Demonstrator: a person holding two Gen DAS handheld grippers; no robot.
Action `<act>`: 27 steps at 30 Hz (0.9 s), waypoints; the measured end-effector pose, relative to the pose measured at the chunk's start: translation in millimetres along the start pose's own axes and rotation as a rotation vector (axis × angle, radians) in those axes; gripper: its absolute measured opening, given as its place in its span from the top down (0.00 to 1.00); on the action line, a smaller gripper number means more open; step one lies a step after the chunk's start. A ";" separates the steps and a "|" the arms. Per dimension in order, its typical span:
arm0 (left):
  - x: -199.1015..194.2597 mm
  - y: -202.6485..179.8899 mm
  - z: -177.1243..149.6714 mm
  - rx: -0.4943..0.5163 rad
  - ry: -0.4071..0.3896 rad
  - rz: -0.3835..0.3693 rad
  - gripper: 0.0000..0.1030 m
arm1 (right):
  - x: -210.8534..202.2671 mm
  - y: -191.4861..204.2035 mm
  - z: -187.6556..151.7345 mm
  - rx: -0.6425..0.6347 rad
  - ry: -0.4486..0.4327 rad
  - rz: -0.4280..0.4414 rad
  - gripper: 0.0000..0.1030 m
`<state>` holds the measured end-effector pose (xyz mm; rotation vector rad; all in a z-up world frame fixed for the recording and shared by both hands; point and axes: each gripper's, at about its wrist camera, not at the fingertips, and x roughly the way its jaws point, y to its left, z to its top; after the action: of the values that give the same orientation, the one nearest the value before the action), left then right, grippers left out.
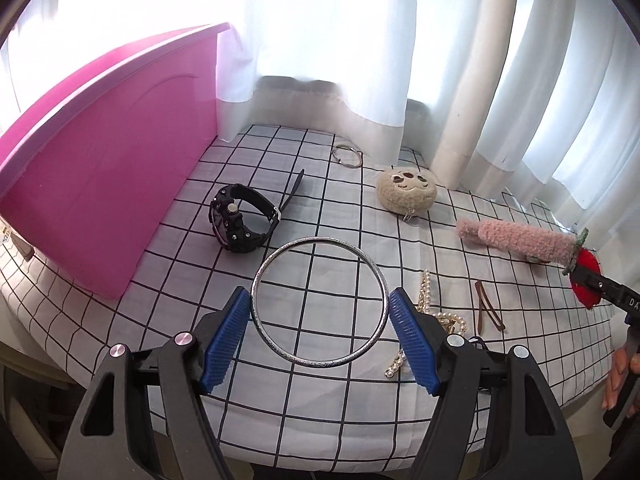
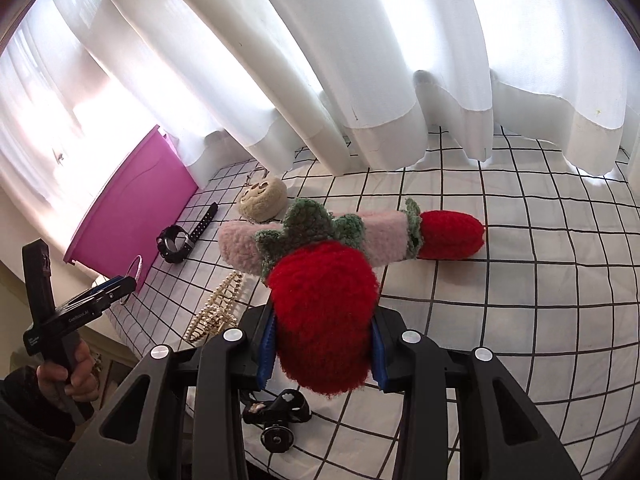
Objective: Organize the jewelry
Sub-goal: 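Close the right gripper on the strawberry ear and lift the headband, then carry the headband into the pink tub and open the right gripper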
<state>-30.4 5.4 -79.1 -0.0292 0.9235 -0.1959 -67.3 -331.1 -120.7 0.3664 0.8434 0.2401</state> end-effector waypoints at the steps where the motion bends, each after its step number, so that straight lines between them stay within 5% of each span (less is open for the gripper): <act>1: -4.4 0.5 2.9 0.003 -0.007 -0.004 0.33 | -4.5 2.1 1.0 0.007 -0.009 0.008 0.65; 14: -52.6 12.4 41.9 0.024 -0.105 -0.048 0.33 | -38.4 58.5 34.7 0.030 -0.144 0.089 0.65; 27: -91.2 67.6 87.0 -0.019 -0.245 -0.014 0.33 | -23.5 163.9 101.2 -0.124 -0.218 0.217 0.65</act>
<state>-4.2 83.1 38.1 -0.0756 0.6813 -0.1923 -15.4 -212.2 23.7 0.3606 0.5709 0.4443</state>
